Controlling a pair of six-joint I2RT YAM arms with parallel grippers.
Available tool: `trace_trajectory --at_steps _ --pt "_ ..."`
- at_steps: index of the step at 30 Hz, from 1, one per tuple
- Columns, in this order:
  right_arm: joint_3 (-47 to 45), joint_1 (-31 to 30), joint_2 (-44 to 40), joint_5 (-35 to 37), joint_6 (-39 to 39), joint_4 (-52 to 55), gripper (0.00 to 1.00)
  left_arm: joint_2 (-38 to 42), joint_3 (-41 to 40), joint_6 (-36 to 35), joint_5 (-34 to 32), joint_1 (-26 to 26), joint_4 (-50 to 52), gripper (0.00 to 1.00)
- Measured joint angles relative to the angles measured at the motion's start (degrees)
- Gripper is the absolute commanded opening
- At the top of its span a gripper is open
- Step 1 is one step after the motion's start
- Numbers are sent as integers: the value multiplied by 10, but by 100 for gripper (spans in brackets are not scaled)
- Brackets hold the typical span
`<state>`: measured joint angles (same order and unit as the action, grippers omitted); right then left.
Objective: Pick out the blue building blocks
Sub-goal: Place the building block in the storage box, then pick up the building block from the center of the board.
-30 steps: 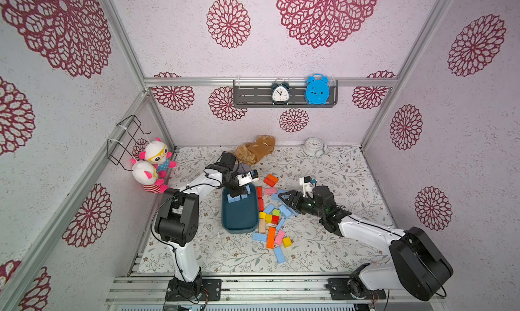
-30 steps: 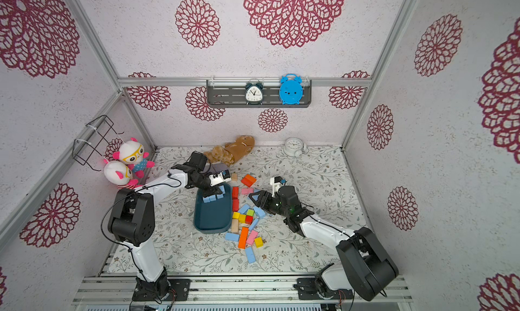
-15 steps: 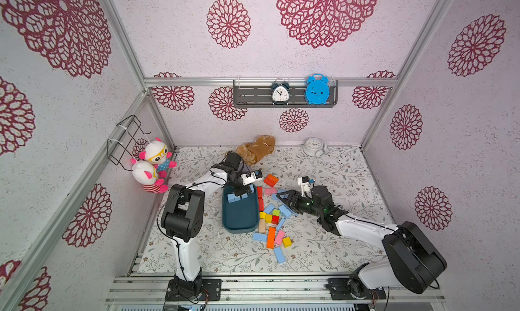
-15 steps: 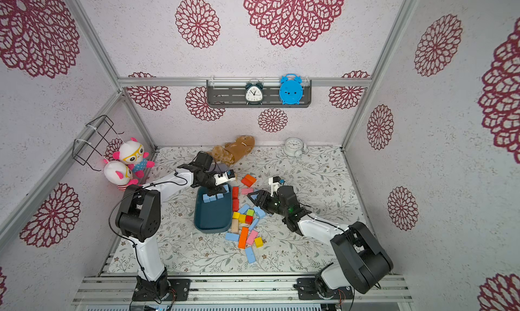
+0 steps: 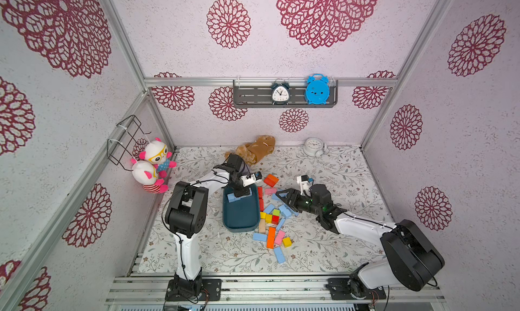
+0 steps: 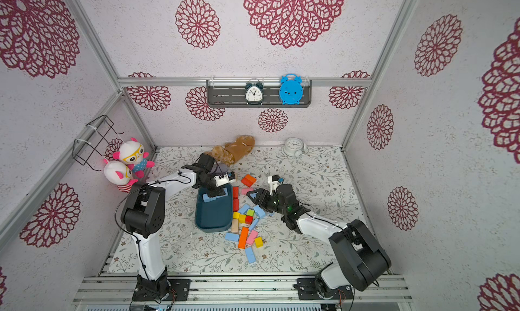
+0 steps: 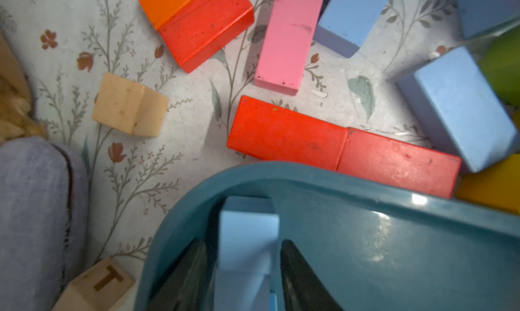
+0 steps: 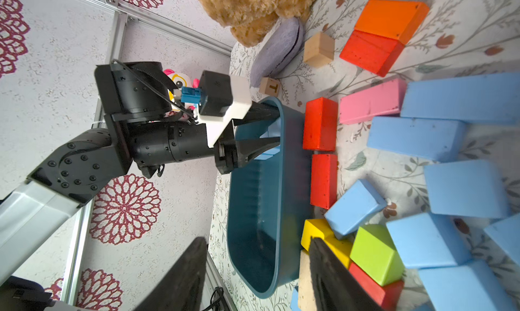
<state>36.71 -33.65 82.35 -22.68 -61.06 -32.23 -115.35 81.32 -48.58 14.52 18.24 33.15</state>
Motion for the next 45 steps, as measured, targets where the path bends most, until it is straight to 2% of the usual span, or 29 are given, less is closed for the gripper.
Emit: trace_trajectory --at_steps 8,11,19,22,28,35,45 --pt "3 -4 7 0 0 1 61 1 -1 5 -10 0 -9 59" --pt "3 -4 7 3 4 7 61 10 -2 15 -8 0 -9 63" --pt "28 -11 -8 67 61 155 61 110 -6 55 40 4 21 68" --pt "34 -20 -16 90 75 185 61 153 -27 33 58 15 47 71" --pt "73 -66 -9 107 96 218 61 222 -125 -35 92 47 138 77" --pt "72 -75 14 105 99 189 61 228 -183 -57 85 47 192 80" --pt "28 -75 10 106 89 155 61 234 -209 -70 44 47 239 79"
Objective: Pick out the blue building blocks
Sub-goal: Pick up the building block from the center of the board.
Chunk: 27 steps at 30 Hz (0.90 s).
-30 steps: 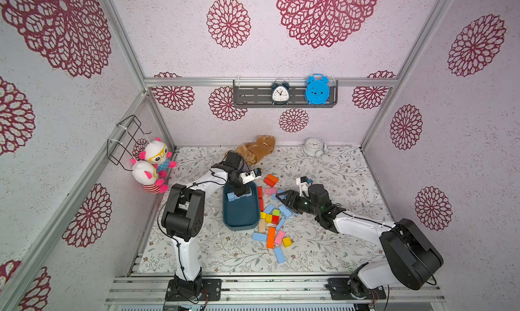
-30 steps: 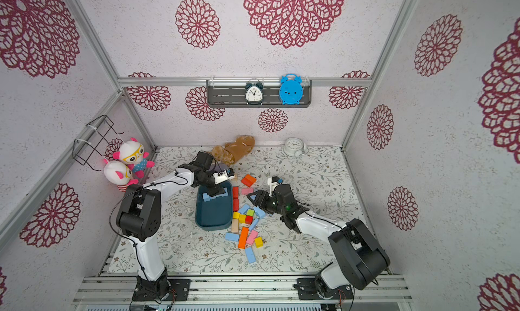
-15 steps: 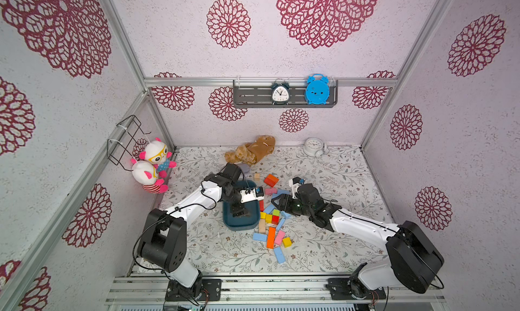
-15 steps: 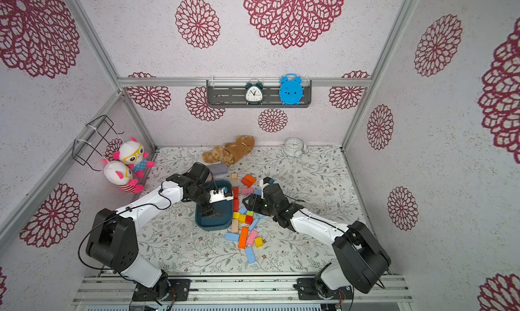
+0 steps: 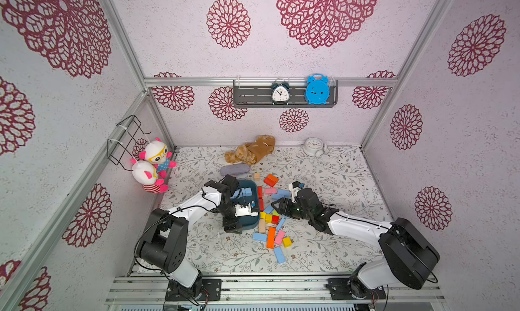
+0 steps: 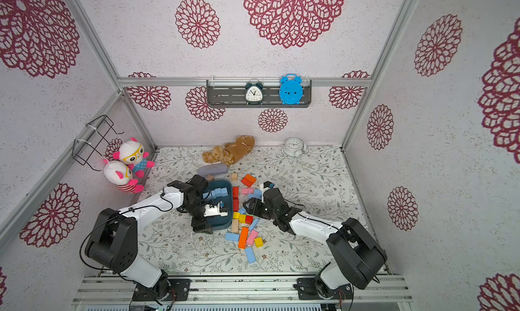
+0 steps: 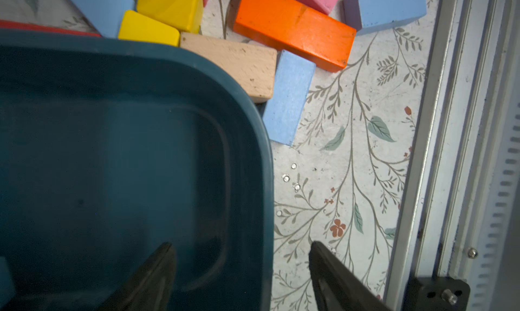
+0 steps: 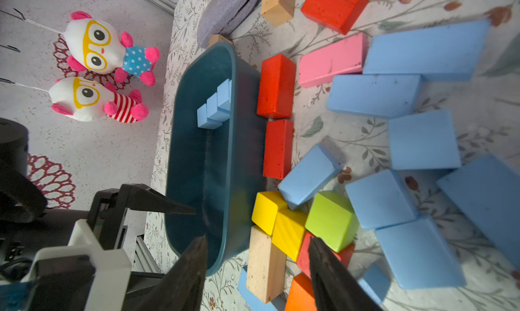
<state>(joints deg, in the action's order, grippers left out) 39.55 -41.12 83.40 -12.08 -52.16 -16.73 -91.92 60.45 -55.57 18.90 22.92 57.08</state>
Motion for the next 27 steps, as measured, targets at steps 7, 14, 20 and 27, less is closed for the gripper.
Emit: trace_trajectory --at_steps 7,14,20,27 --pt "-4 0 -26 5 1 7 61 26 -15 -3 -28 -8 39 78" --pt "-20 7 -60 21 2 17 61 39 -8 2 -40 -19 60 81" --pt "-19 15 -77 65 22 64 62 36 89 12 2 -19 71 82" --pt "-17 21 -91 101 37 99 62 -5 203 58 63 -9 44 83"
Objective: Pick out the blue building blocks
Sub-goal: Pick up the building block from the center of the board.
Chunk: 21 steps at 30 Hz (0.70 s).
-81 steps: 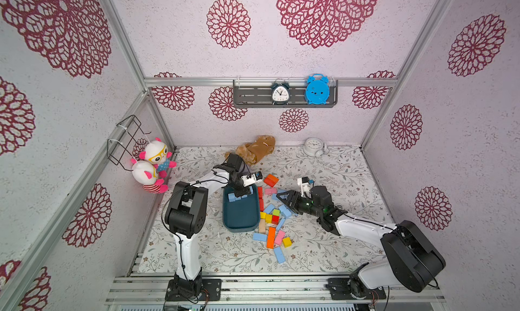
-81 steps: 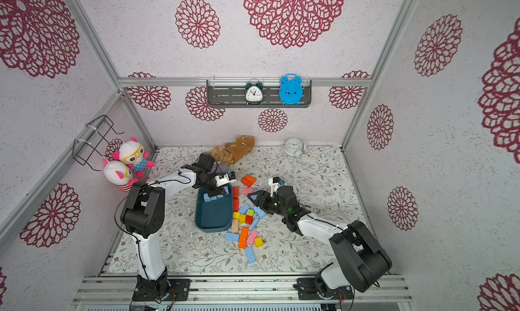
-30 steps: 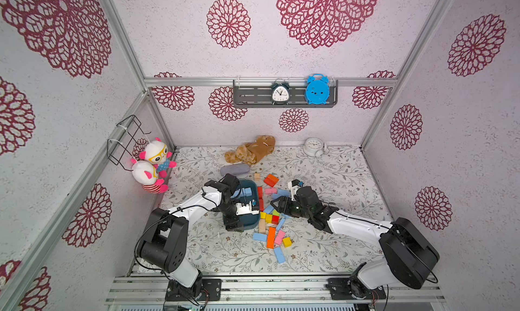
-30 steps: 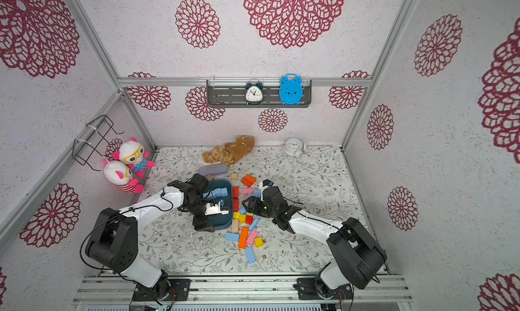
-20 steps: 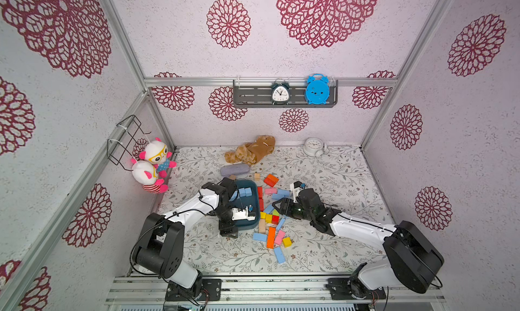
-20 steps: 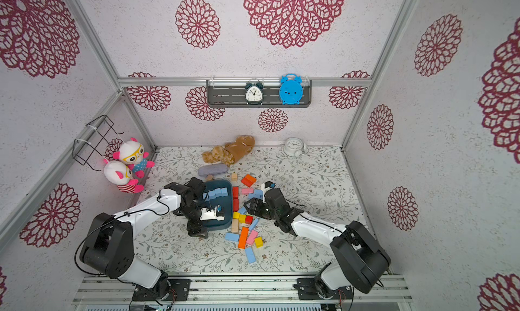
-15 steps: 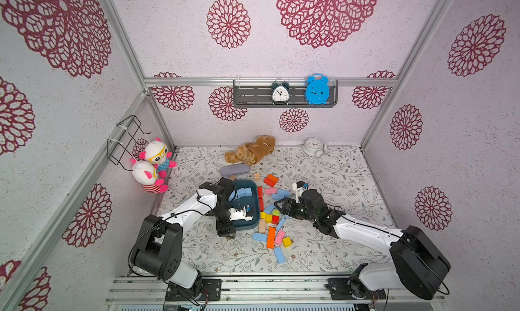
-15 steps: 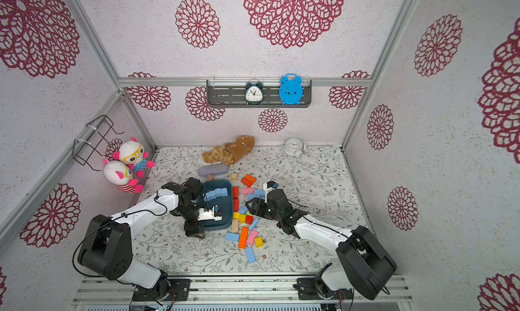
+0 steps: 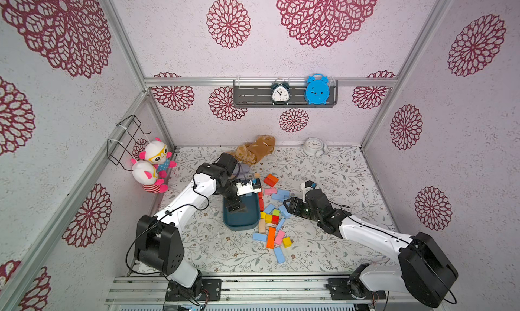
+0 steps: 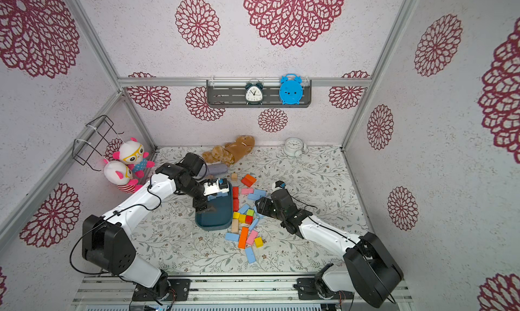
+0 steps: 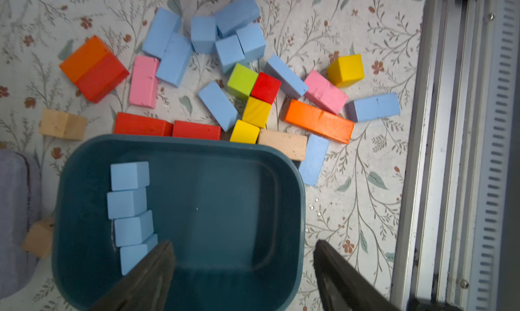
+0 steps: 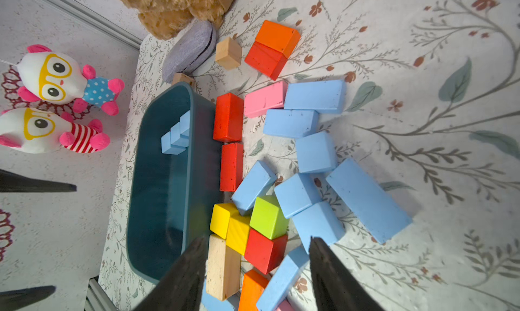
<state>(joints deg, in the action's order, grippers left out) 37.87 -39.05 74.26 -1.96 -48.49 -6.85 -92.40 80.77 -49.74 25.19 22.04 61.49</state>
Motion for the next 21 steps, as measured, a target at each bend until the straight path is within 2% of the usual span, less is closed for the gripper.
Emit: trace_trajectory --at_steps 6,13,21 --pt "3 0 -13 26 5 10 62 -60 74 43 14 22 -27 84" --pt "3 3 -14 62 10 17 62 -135 134 46 13 44 -35 84" --pt "33 15 9 67 24 17 62 -232 217 28 -3 52 -37 82"
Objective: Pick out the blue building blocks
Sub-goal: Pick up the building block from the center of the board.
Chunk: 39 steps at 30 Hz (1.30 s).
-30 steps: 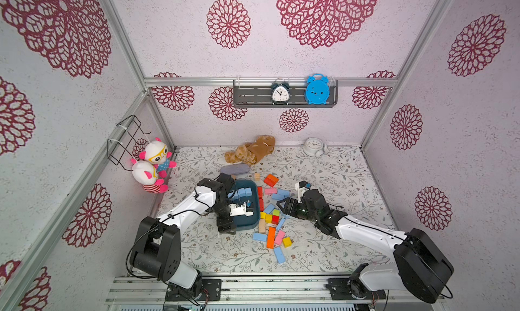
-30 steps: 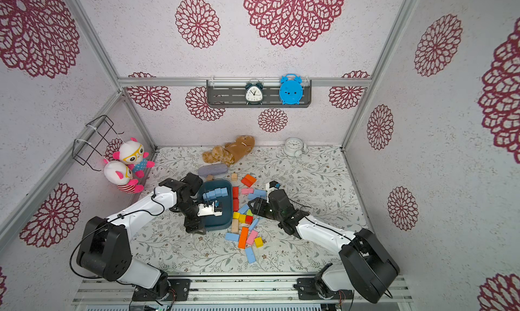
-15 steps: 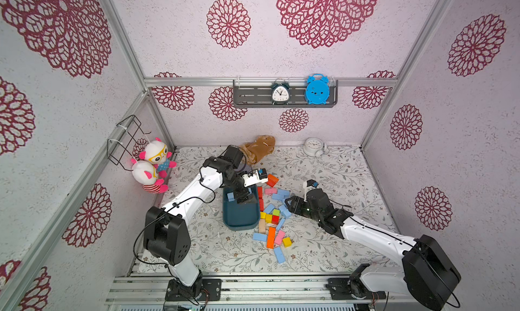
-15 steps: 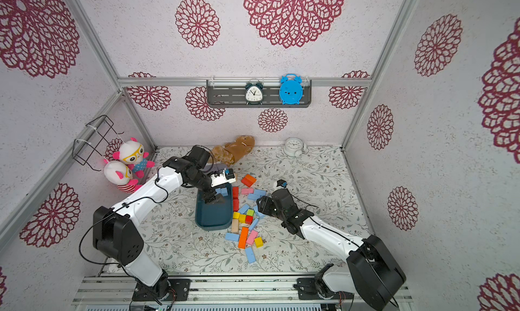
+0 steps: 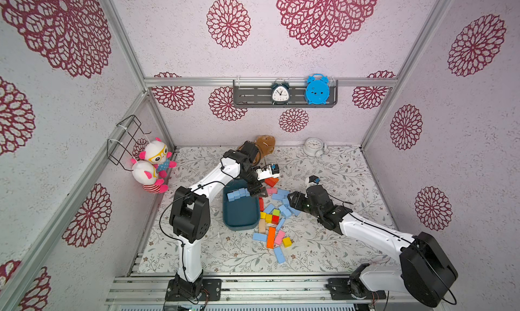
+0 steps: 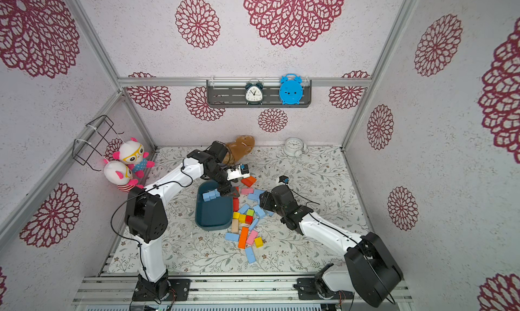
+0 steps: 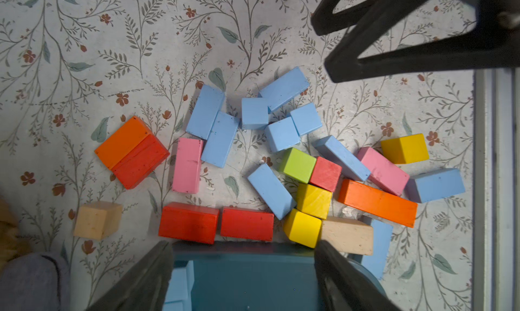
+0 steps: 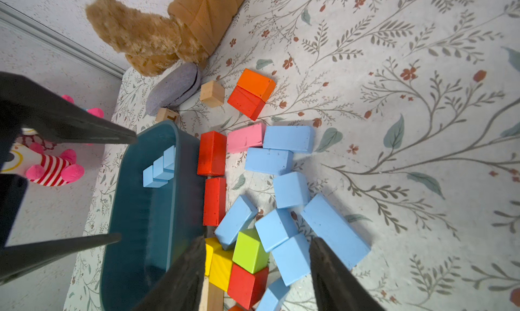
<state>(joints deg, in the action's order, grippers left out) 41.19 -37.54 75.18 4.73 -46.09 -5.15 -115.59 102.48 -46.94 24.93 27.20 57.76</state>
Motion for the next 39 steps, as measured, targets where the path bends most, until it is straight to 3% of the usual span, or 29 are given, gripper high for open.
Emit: trace_trajectory --at_steps 5,11,20,31,39 --pt "-12 0 -5 -2 -1 2 62 -40 34 -27 -40 18 0 82" --pt "-25 0 -64 17 0 49 62 -45 8 -62 -105 48 -24 82" --pt "-87 0 -167 52 -1 51 62 -90 24 -67 -127 62 -45 81" --pt "-87 9 -167 53 12 53 62 -180 89 -66 -151 89 -65 74" --pt "-86 15 -137 33 16 50 60 -196 96 -69 -151 89 -65 63"
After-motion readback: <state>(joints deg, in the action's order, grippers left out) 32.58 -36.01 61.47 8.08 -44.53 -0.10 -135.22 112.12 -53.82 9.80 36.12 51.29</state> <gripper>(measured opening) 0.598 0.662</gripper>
